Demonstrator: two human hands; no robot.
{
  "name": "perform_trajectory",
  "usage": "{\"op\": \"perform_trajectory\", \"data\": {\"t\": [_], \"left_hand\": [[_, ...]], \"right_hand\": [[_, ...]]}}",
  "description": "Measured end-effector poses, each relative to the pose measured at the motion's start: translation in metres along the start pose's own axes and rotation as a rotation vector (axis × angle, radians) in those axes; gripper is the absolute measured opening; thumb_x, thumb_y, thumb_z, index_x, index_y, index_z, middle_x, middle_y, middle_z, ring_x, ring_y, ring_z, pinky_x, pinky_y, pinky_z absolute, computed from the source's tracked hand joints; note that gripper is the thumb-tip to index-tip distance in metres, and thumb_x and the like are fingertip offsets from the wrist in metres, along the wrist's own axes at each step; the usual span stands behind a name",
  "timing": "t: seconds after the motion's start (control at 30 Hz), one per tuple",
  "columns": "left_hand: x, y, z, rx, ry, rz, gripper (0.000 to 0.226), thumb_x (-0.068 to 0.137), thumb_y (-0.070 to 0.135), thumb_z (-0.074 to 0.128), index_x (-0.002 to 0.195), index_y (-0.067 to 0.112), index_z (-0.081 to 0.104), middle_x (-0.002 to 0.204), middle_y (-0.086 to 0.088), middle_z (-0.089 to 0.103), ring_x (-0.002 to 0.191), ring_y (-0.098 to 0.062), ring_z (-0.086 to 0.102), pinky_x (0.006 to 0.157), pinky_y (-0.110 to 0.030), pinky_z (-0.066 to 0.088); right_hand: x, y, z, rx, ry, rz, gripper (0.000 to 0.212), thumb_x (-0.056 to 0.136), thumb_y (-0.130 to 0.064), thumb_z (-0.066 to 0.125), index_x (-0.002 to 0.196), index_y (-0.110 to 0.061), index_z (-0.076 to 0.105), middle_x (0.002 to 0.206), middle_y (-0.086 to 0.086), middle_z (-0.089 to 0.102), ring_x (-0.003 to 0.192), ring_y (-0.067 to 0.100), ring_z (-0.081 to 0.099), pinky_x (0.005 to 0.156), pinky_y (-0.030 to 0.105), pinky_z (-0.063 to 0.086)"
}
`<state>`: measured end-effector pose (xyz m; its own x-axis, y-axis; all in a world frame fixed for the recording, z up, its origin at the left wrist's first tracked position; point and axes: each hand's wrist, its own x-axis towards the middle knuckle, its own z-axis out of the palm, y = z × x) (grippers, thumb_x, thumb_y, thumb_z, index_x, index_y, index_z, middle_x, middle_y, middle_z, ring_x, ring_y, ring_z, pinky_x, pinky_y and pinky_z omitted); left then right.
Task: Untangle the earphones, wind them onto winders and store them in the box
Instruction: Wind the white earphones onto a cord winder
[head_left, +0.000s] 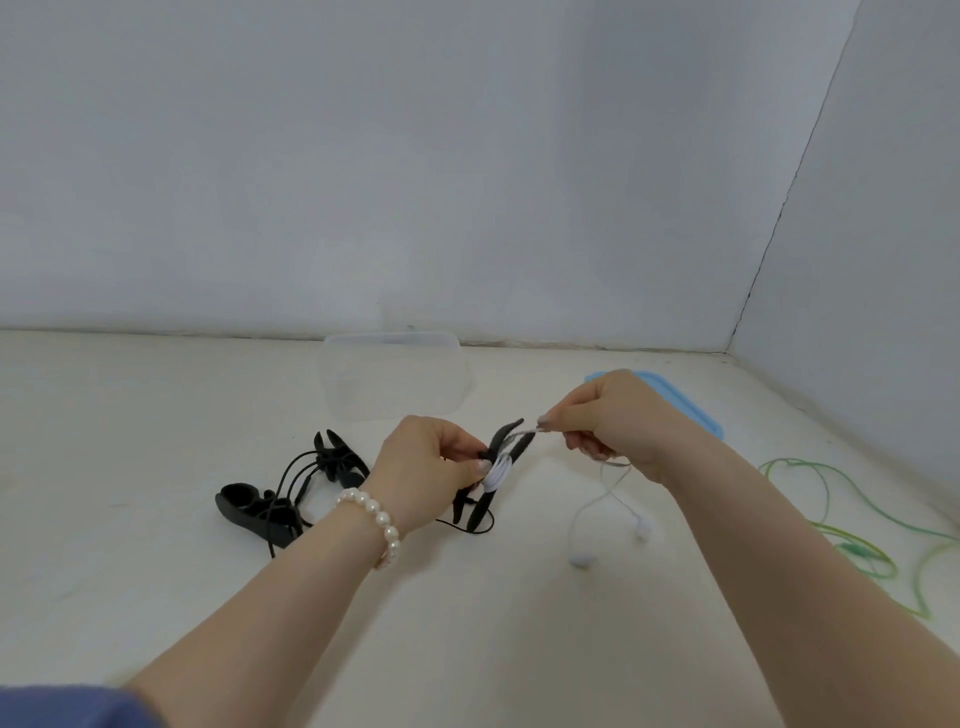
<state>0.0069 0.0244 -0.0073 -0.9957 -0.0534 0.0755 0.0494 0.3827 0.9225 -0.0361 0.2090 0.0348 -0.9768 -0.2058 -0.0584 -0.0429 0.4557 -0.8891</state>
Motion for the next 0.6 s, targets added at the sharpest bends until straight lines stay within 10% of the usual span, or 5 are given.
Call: {"op": "perform_trajectory", "data": {"t": [0.17,0.33,0.6], "left_hand": [[0.004,-0.001,-0.001,-0.115,0.123,0.004,0.014,0.077,0.003,0.069,0.070,0.015,0.067,0.073,-0.013,0.066,0.074,-0.035,0.065,0.078,-0.053,0.054],[0.003,0.004,-0.004,-0.436,0.190,-0.051,0.004,0.084,-0.001,0.061,0.081,0.002,0.061,0.071,-0.011,0.065,0.059,-0.017,0.066,0.059,-0.028,0.057],[0.006,0.011,-0.019,-0.844,0.149,-0.114,0.013,0.087,0.002,0.056,0.094,-0.008,0.061,0.077,-0.012,0.067,0.062,-0.019,0.064,0.060,-0.026,0.057]], "right_hand": [[-0.015,-0.018,0.008,0.137,-0.098,-0.089,0.006,0.078,-0.003,0.070,0.072,-0.005,0.070,0.060,0.007,0.067,0.045,0.013,0.055,0.045,0.020,0.039],[-0.023,-0.024,0.031,0.276,-0.318,-0.097,0.019,0.080,0.008,0.061,0.090,-0.008,0.065,0.077,0.009,0.073,0.057,0.019,0.067,0.051,0.020,0.047],[-0.014,-0.004,0.034,0.150,-0.474,0.074,0.007,0.087,-0.008,0.060,0.083,-0.012,0.056,0.075,0.008,0.072,0.045,0.016,0.061,0.045,0.019,0.042]]}}
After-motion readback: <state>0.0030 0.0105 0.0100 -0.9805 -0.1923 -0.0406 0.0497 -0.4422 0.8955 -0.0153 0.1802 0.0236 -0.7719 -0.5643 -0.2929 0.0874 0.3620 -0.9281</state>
